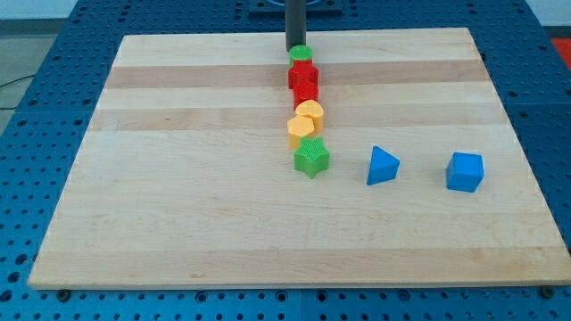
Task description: Move the yellow heart to the top left of the board
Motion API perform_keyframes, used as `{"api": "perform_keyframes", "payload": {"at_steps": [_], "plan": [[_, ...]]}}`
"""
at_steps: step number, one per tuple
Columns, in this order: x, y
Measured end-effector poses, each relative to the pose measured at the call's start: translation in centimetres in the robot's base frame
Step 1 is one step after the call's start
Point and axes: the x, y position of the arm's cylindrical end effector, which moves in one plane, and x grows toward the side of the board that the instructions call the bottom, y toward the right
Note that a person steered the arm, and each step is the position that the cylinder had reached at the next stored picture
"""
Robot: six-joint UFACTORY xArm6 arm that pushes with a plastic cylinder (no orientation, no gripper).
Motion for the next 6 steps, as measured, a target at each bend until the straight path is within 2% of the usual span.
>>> {"api": "perform_keyframes", "payload": {"at_steps": [1,2,3,6], "plan": [[3.4,5.6],[10.3,8.7],[13.9,3.9],[14.5,2.1]]}}
